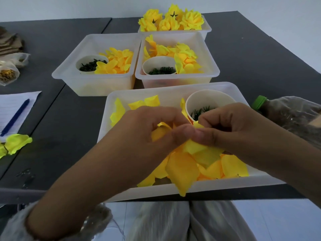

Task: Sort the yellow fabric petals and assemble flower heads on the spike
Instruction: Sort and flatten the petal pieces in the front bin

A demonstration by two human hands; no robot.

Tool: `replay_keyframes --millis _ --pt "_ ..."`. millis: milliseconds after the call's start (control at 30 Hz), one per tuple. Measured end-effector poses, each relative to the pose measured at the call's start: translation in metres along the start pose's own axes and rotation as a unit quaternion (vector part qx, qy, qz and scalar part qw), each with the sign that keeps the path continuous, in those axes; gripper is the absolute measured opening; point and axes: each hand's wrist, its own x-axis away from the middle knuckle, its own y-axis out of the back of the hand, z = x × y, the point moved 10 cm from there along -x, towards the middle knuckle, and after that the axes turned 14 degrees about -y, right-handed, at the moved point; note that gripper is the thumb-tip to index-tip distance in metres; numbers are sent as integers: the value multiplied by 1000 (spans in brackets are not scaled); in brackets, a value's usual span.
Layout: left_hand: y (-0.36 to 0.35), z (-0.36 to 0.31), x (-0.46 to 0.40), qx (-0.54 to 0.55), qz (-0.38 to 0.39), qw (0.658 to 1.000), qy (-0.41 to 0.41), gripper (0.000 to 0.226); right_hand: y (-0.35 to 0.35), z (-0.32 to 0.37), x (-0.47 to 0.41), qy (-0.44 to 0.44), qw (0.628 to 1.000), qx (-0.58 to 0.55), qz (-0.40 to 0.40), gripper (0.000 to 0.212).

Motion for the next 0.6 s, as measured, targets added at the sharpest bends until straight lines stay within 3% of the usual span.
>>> replay_keyframes --millis 100,167,267,367,500,600 --pt "-14 4 -1 106 29 994 17 24 5 -1 2 1 998 -51 -41 62" --pt "-10 6 -3 122 -8 992 9 13 8 -5 4 -7 996 -74 -58 58" --pt "-1 9 -5 174 -69 982 2 7 3 -8 4 -3 996 -85 -18 38" --pt "5 11 -4 208 -106 972 -1 10 2 -7 7 5 996 -85 5 38" --pt "14 23 4 212 -184 960 22 11 18 1 12 48 995 -18 -91 38" --pt "13 30 11 261 -213 941 43 8 22 4 14 57 993 -18 -98 36"
